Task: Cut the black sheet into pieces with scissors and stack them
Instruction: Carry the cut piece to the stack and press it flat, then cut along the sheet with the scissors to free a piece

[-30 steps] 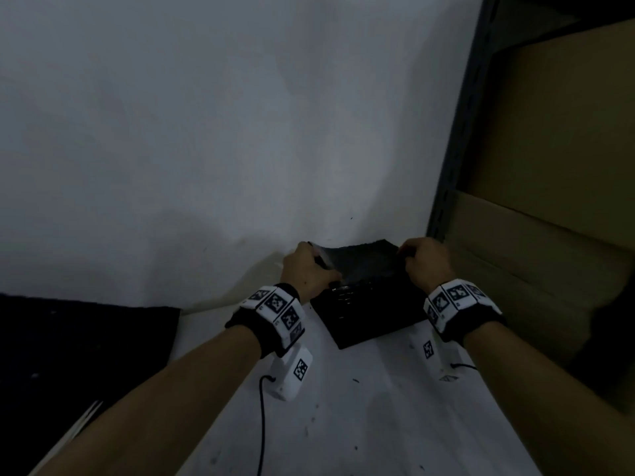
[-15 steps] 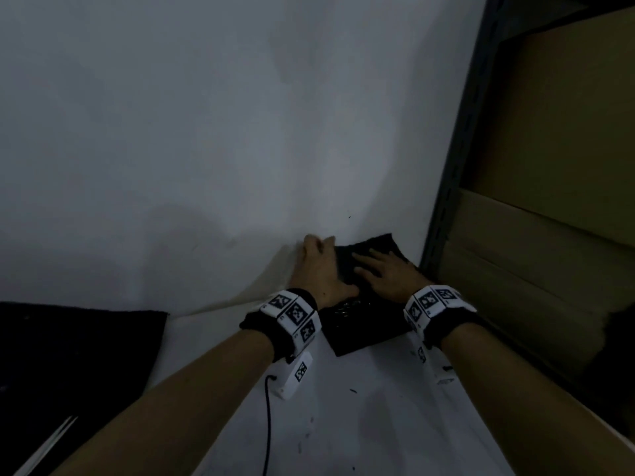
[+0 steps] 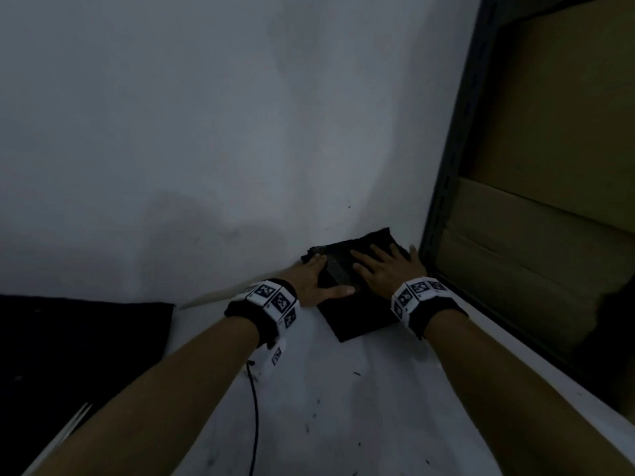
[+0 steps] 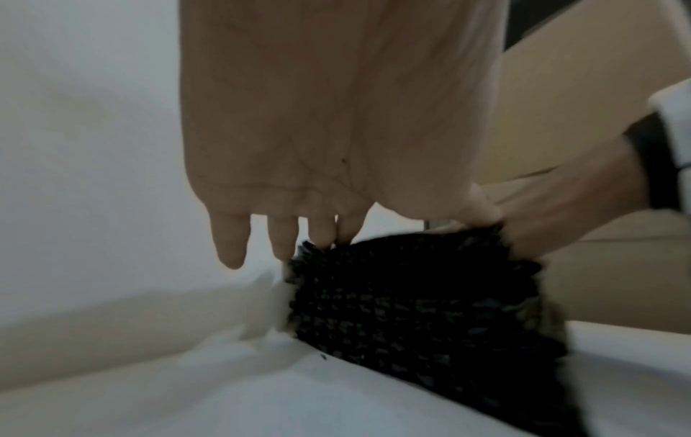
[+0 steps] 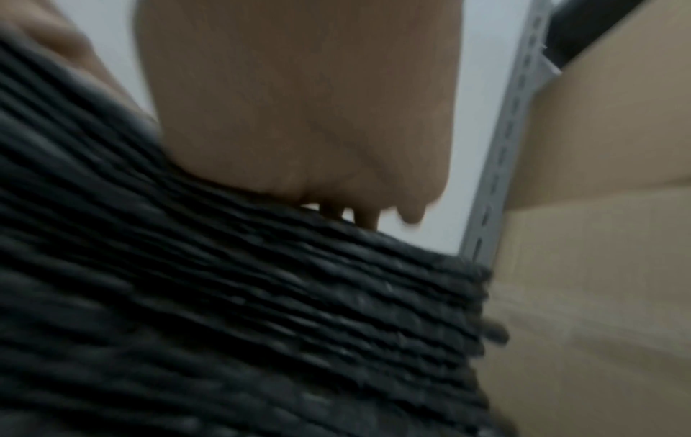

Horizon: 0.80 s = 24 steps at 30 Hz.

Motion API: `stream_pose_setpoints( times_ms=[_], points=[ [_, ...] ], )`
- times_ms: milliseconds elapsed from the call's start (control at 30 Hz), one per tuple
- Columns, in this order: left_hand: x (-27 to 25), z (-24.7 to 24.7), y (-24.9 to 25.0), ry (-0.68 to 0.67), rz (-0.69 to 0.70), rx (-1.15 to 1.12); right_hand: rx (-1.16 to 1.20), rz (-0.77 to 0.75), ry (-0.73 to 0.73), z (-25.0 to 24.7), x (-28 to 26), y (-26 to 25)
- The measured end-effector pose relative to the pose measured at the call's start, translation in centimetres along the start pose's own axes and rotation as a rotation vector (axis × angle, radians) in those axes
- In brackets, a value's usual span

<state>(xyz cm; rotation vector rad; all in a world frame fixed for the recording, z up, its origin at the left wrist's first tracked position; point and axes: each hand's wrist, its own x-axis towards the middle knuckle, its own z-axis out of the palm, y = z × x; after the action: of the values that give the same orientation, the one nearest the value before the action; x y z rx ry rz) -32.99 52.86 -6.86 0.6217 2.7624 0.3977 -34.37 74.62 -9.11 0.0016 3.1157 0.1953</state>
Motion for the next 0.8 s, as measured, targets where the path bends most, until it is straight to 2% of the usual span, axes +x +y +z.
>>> stream_pose_setpoints(
  times_ms=[67, 167, 200, 267, 300, 367, 467, 567, 700, 800],
  points=[
    [-2.6, -0.7, -0.1, 0.001, 0.024, -0.007, -0.096, -0.017, 0.228, -0.9, -1.1, -0.9],
    [-7.4, -2.2, -1.3, 0.022, 0.001, -0.037, -0.049, -0.046, 0.596, -2.4, -3.5, -3.2],
    [-9.0, -2.8, -2.1, 0.035, -0.015, -0.018, -0.01, -0.071, 0.674, -2.9, -4.6, -4.1],
    [-12.3, -4.0, -4.0, 0.06, -0.044, 0.04, 0.078, -0.146, 0.708, -4.2, -6.8, -6.5],
    [-14.1, -4.5, -5.3, 0.081, -0.06, 0.042, 0.16, -0.193, 0.668, -4.9, -8.0, -8.0],
    [-18.0, -5.2, -7.8, 0.128, -0.101, -0.028, 0.321, -0.302, 0.497, -5.8, -10.8, -11.4],
    [-24.3, -5.4, -11.1, 0.188, -0.177, -0.087, 0.471, -0.457, 0.237, -6.5, -15.3, -17.4],
    [-30.7, -4.5, -13.8, 0.23, -0.239, -0.048, 0.563, -0.6, 0.047, -6.6, -20.0, -24.1],
    [-37.5, -1.8, -16.8, 0.18, -0.354, 0.029, 0.595, -0.726, -0.055, -6.1, -24.5, -32.3],
    [-40.9, 0.5, -18.4, 0.113, -0.406, 0.163, 0.617, -0.729, -0.114, -5.7, -26.6, -36.6]
  ],
)
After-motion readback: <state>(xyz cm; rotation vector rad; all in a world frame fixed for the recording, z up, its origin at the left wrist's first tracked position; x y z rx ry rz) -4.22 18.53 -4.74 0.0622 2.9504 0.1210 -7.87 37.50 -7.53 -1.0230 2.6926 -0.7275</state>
